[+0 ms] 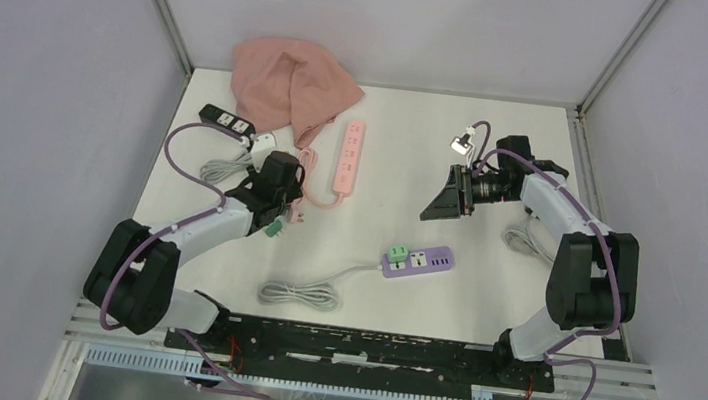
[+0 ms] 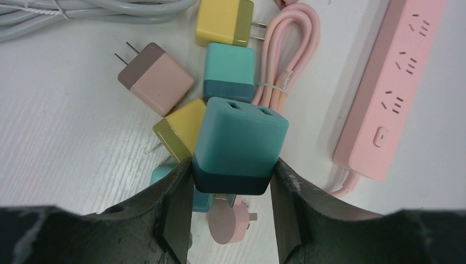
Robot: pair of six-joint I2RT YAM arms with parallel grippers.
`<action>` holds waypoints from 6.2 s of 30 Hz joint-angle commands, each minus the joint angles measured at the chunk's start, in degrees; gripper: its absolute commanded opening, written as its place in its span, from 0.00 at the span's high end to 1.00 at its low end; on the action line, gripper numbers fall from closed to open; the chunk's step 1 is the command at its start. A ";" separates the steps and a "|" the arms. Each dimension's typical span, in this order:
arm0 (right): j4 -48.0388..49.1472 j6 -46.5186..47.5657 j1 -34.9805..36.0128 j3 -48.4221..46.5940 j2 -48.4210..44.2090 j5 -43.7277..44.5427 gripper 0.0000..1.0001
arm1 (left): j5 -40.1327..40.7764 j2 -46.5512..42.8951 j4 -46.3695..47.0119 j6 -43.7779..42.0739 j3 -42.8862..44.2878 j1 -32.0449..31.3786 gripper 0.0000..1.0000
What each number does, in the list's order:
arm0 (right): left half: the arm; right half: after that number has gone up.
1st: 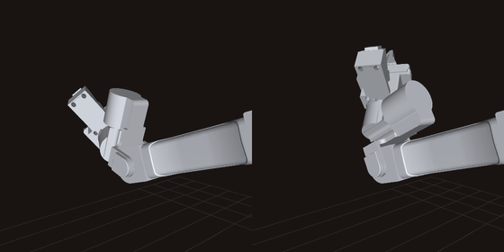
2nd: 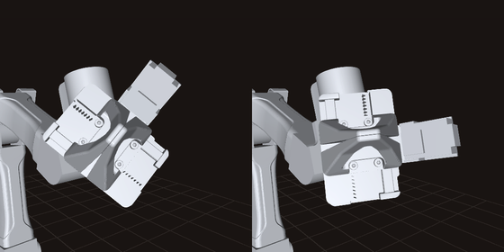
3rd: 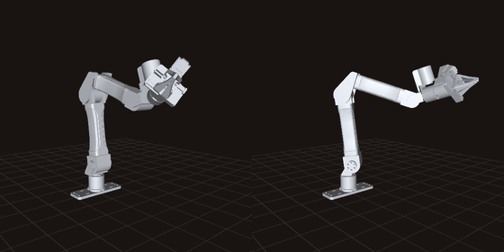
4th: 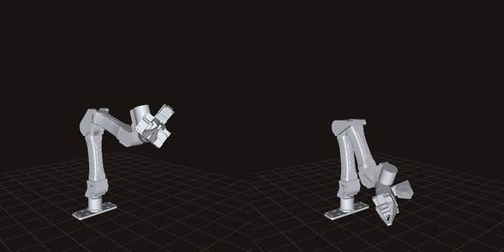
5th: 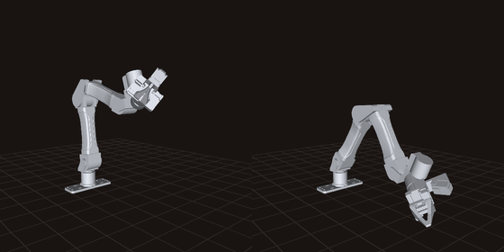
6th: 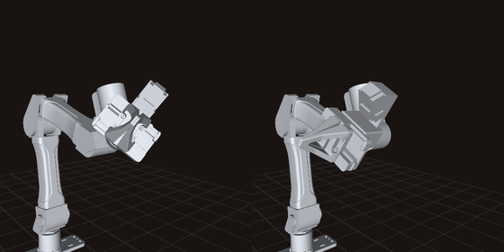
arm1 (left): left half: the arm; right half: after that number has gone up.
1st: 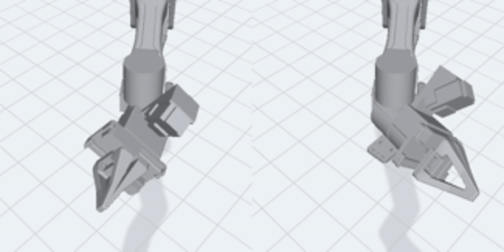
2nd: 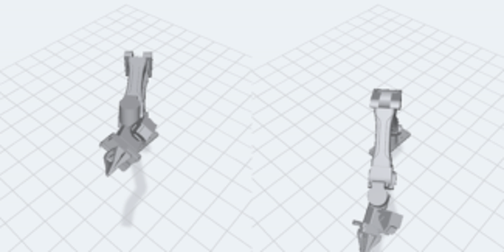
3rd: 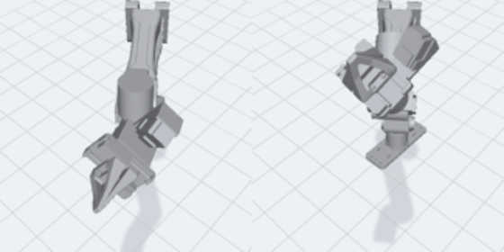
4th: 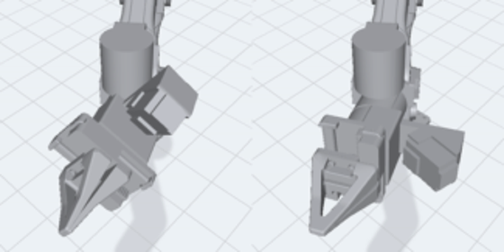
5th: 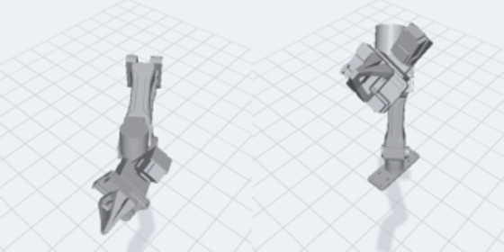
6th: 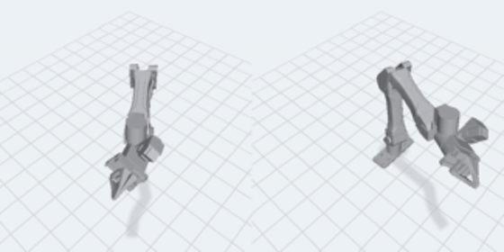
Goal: Pull the plug off the socket
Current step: Place the plug at the center of the board, then remove the plug from the socket.
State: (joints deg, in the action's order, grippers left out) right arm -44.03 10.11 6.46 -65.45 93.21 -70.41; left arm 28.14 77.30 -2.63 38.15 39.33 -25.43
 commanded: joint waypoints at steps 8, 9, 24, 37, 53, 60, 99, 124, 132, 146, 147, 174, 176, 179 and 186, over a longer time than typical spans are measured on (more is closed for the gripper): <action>-0.71 2.06 -0.22 -2.79 -1.08 -0.36 0.17 | 7.49 5.20 -9.09 6.50 8.43 1.19 0.79; -0.74 2.10 -0.22 -2.79 -1.23 -0.25 0.17 | 8.10 5.71 -10.17 7.13 8.80 1.32 0.75; -0.89 3.11 -0.22 -2.35 -3.39 1.30 0.17 | 8.53 7.63 -18.17 9.87 12.50 1.90 0.17; -1.32 5.52 -0.08 -1.67 -9.35 2.22 0.17 | -16.44 -10.43 -8.29 4.25 1.27 1.87 0.01; -3.29 15.71 -0.09 -0.38 -14.13 3.84 0.17 | -57.30 -22.53 39.89 1.95 -17.98 1.43 0.01; -4.76 28.12 2.70 -2.43 -14.25 7.37 0.16 | -57.83 -19.59 59.78 -7.73 -24.04 -3.65 0.01; 7.20 59.19 22.34 10.86 -6.07 23.64 0.29 | -63.29 22.98 97.72 -50.29 -27.73 -19.35 0.06; 7.45 52.74 23.92 9.20 -8.80 22.18 0.99 | -55.15 31.44 87.67 -51.32 -19.32 -24.40 0.07; 9.82 48.51 23.22 9.19 -9.18 20.43 1.00 | -56.70 33.85 84.04 -50.66 -15.77 -24.75 0.08; 10.18 45.27 22.71 7.87 -9.16 19.52 1.00 | -57.88 33.97 77.43 -50.84 -12.80 -24.73 0.19; 10.04 45.41 22.64 7.94 -9.11 19.57 1.00 | -58.09 33.93 76.66 -50.96 -12.54 -24.75 0.21; 17.74 34.22 21.76 7.93 -7.92 22.75 1.00 | -61.14 32.61 69.74 -49.77 -9.76 -23.87 0.97; 13.99 39.03 20.10 7.68 -8.62 22.19 1.00 | -61.46 32.48 69.71 -49.55 -9.75 -23.73 0.97; 2.70 52.55 18.73 6.80 -9.48 21.00 1.00 | -62.57 32.57 70.25 -48.59 -9.80 -23.13 0.97; -1.22 56.09 22.47 8.10 -8.58 12.97 1.00 | -64.25 32.65 71.95 -45.88 -9.90 -21.73 0.97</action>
State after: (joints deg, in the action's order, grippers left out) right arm -40.99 65.01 26.30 -55.42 86.13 -50.52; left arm -34.92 110.52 68.34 -9.04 29.47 -48.56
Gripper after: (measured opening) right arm 0.349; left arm 0.580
